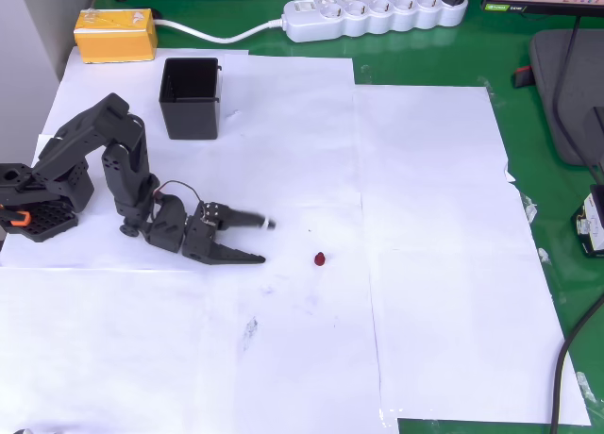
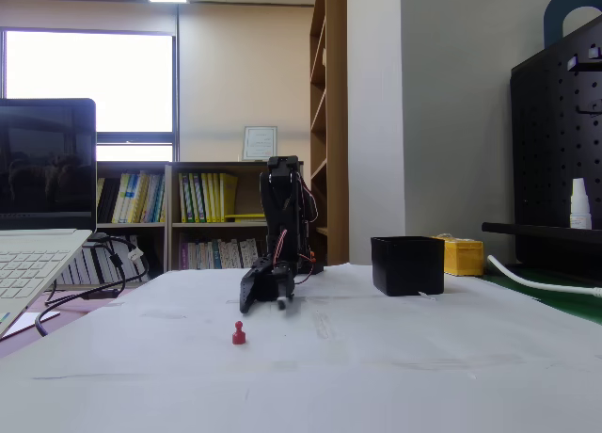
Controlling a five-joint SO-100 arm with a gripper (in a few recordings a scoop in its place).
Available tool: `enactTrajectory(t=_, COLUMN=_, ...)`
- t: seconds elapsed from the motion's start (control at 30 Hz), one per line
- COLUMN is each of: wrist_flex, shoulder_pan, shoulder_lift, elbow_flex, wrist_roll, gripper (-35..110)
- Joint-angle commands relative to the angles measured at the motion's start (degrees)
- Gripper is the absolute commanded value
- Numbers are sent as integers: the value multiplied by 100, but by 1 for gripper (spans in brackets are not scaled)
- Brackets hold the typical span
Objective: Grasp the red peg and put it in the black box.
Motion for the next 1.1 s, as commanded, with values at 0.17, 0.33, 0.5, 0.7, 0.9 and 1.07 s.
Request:
enactTrajectory(t=0.17, wrist_flex=352, shoulder_pan=62, shoulder_lift=-193, elbow_flex=114, wrist_roll=-264, gripper=54)
enactTrajectory(t=0.33, wrist_flex=800, shoulder_pan=88, shoulder_lift=-492, elbow_flex=132, wrist_roll=-633, gripper=54)
enactTrajectory(t=0.5, wrist_flex=1072, shoulder_pan=132, shoulder_lift=-562, elbow_flex=237, wrist_roll=-527, gripper=56)
enactTrajectory(t=0.7, wrist_flex=1441, shoulder_pan=114, shoulder_lift=-668, elbow_flex=387, wrist_roll=-615, gripper=56)
enactTrajectory(t=0.9, wrist_flex=2004, shoulder_pan=114, shoulder_lift=-642, elbow_flex=958, wrist_roll=-633, gripper=56)
enactTrajectory(t=1.07, wrist_flex=2197, shoulder_pan=132, shoulder_lift=-457, elbow_flex=1477, wrist_roll=-659, gripper=56)
